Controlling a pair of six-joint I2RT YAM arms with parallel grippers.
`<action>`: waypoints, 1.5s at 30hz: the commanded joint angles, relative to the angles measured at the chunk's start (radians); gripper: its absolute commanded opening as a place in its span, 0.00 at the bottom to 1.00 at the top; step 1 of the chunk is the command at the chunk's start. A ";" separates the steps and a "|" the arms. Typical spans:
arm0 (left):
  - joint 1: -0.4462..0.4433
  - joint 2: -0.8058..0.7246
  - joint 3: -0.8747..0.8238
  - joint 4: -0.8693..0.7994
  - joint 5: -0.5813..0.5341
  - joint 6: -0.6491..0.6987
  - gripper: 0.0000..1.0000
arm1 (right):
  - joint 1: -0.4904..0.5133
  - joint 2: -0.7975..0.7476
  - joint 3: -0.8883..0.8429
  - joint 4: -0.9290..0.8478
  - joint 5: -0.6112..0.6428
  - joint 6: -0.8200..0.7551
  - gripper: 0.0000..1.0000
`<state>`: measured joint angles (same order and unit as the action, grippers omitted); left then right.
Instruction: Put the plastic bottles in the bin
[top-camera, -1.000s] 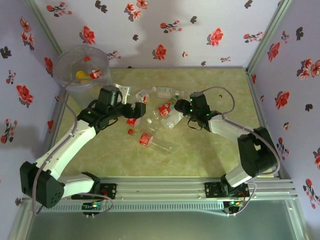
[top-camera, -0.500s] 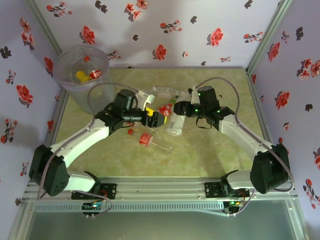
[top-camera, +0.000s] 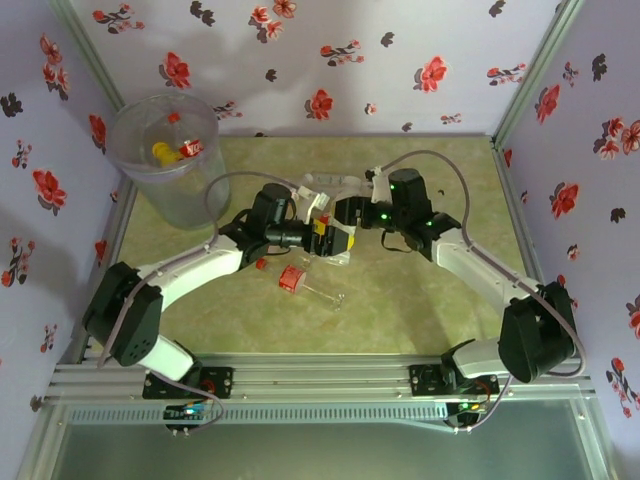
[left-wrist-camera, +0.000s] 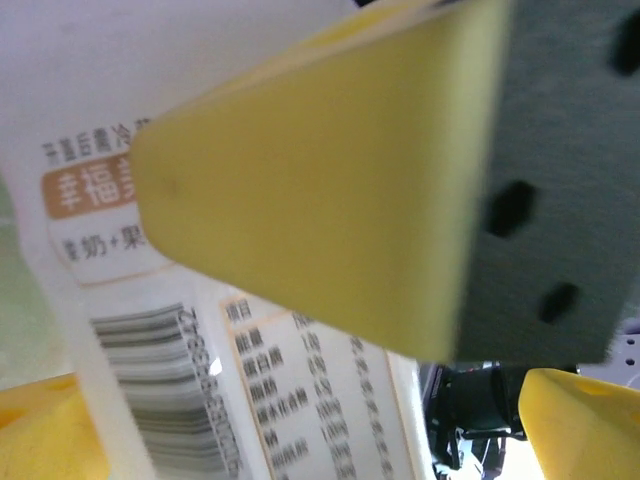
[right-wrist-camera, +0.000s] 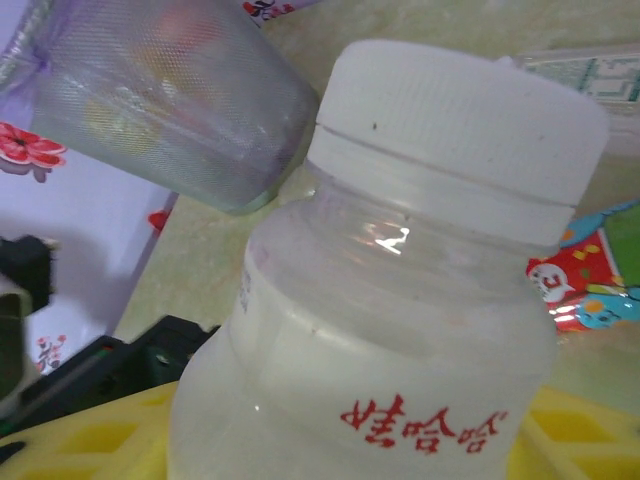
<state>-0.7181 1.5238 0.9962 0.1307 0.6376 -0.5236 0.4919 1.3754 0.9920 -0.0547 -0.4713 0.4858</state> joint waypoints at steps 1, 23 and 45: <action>-0.005 0.027 -0.007 0.081 0.024 -0.038 1.00 | 0.010 0.004 0.005 0.076 -0.029 0.029 0.47; 0.024 0.036 0.022 0.032 0.002 -0.037 0.47 | -0.057 -0.131 -0.037 -0.042 0.025 0.022 0.99; 0.540 -0.058 0.654 -0.728 -0.189 0.374 0.00 | -0.253 -0.302 -0.159 -0.345 0.159 0.016 0.97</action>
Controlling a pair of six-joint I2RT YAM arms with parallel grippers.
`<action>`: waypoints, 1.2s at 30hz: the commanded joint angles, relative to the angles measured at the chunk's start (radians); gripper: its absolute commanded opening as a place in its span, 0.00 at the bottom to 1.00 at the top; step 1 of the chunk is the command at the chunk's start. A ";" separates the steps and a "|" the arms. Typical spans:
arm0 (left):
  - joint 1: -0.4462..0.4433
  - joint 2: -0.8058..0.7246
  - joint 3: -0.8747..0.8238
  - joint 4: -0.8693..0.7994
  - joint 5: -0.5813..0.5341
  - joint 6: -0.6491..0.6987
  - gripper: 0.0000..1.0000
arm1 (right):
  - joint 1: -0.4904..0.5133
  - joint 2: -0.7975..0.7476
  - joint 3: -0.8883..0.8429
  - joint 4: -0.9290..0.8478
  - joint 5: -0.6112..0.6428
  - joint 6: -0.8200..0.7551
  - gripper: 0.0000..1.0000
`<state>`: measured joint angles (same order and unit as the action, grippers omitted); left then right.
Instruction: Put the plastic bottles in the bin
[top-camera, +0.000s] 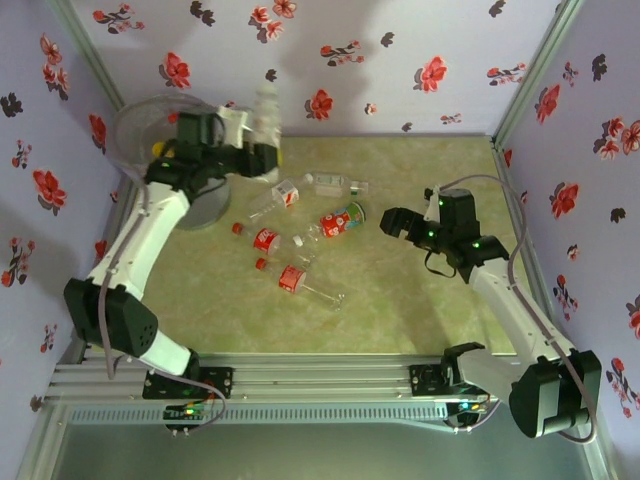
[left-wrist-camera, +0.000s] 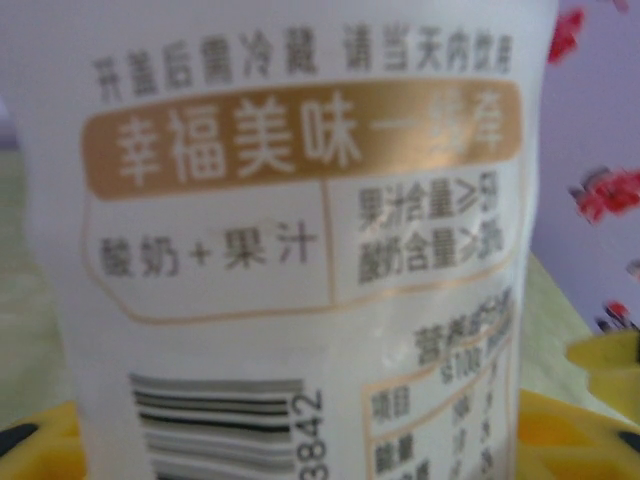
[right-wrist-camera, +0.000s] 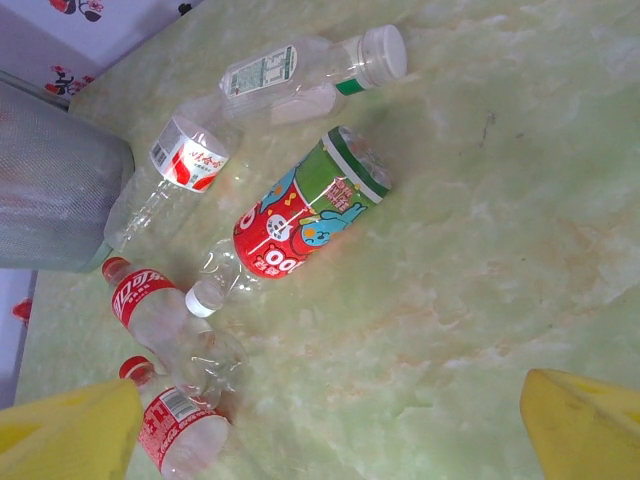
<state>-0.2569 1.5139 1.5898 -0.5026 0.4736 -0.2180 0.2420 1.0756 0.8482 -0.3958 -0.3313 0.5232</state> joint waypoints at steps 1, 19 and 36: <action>0.121 -0.054 0.078 -0.093 -0.025 0.063 0.00 | -0.003 0.004 -0.021 0.008 0.013 -0.019 0.97; 0.467 0.206 0.338 -0.131 -0.201 0.020 0.00 | -0.002 0.083 -0.015 0.044 -0.037 -0.014 0.96; 0.450 0.355 0.321 -0.274 -0.421 0.043 0.00 | -0.002 0.111 -0.017 0.040 -0.025 -0.054 0.96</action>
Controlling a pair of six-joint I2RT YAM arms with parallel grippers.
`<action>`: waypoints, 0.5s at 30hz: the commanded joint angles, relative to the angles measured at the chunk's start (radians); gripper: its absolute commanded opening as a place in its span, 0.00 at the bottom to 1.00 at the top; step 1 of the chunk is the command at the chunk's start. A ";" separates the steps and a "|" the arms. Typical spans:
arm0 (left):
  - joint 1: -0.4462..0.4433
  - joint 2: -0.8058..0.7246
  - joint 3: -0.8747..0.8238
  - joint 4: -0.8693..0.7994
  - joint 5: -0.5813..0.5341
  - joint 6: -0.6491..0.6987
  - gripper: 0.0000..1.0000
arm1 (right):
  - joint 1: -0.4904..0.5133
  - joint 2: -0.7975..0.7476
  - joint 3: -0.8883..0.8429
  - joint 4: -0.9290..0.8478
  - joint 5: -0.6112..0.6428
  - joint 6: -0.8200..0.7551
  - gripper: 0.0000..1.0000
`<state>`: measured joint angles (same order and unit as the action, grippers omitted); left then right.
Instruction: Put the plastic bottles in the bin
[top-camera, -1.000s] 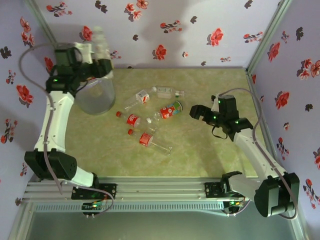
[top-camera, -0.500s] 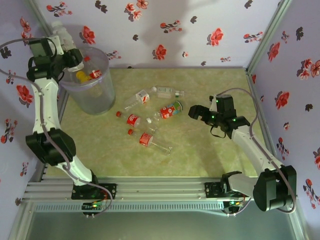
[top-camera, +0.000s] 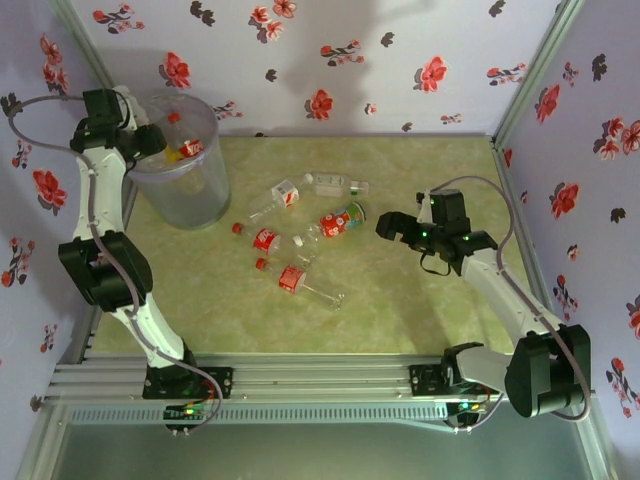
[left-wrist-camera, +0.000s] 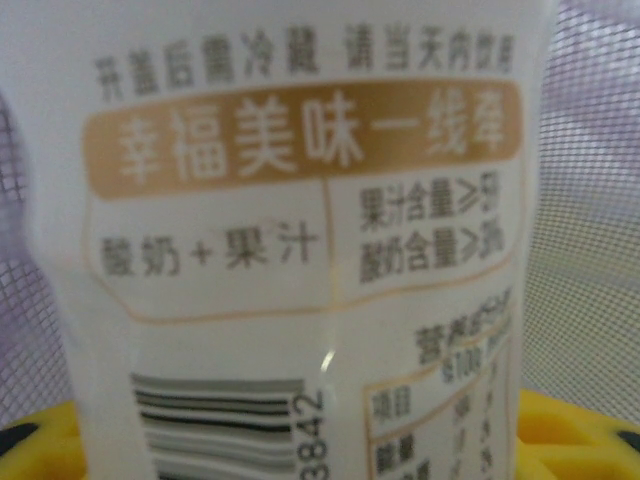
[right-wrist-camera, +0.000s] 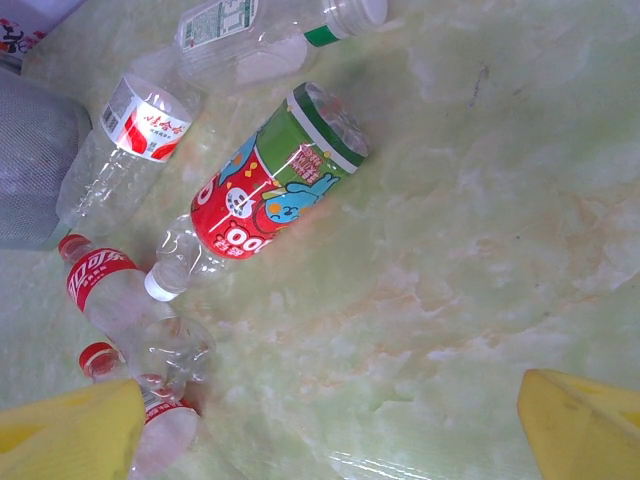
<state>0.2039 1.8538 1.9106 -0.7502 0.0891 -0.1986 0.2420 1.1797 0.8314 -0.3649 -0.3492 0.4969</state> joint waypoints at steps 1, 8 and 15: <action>-0.011 0.015 -0.010 -0.022 -0.037 0.020 0.00 | -0.002 0.007 0.000 0.007 -0.005 -0.031 0.97; -0.024 0.004 -0.094 0.001 -0.034 0.024 0.00 | -0.001 0.009 -0.003 0.002 0.005 -0.038 0.96; -0.032 -0.034 -0.124 0.014 -0.033 0.023 0.32 | -0.003 0.007 0.002 -0.004 0.008 -0.044 0.96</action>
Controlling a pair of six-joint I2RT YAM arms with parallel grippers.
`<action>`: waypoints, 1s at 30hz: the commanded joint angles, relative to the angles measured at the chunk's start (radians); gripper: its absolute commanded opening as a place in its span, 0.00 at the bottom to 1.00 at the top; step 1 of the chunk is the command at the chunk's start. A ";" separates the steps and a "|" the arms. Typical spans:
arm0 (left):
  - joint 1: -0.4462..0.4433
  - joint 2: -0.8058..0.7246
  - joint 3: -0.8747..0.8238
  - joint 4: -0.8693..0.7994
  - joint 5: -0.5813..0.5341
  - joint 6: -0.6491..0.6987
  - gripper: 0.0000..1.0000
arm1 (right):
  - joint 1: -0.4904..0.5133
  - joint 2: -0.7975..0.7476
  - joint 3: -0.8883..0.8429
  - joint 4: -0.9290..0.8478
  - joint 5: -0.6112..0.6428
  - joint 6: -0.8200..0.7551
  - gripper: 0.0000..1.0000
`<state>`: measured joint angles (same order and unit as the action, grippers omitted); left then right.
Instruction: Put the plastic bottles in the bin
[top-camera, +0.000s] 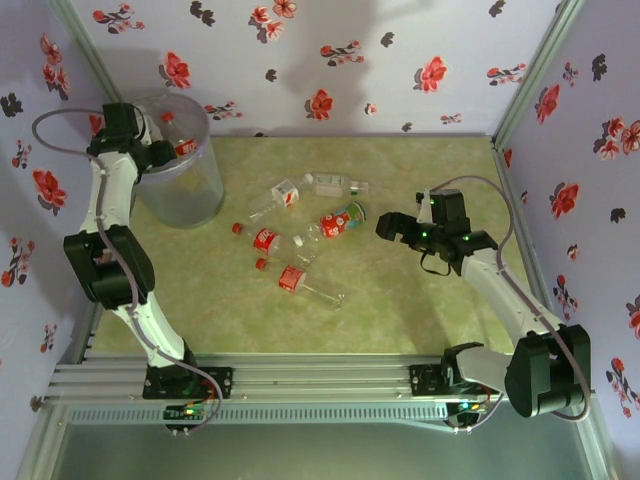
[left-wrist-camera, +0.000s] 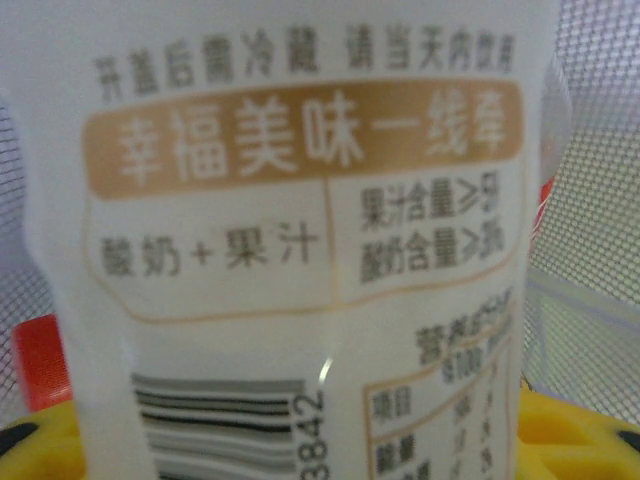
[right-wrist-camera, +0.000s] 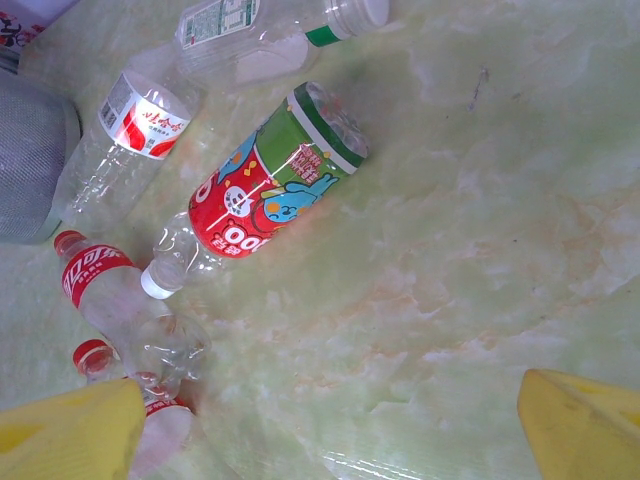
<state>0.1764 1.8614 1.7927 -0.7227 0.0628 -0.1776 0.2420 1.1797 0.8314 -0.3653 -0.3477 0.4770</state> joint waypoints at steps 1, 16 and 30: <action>-0.005 -0.049 0.001 -0.016 -0.007 0.005 0.48 | -0.002 0.007 0.003 -0.005 0.008 -0.026 0.96; -0.034 0.009 0.250 -0.082 0.015 0.041 0.85 | -0.002 0.015 0.002 0.001 0.009 -0.023 0.96; -0.051 0.126 0.175 -0.117 -0.005 0.065 0.18 | -0.003 0.022 -0.001 -0.008 0.025 -0.036 0.96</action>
<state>0.1375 2.0075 2.0075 -0.7998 0.0673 -0.1223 0.2420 1.1904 0.8314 -0.3656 -0.3393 0.4633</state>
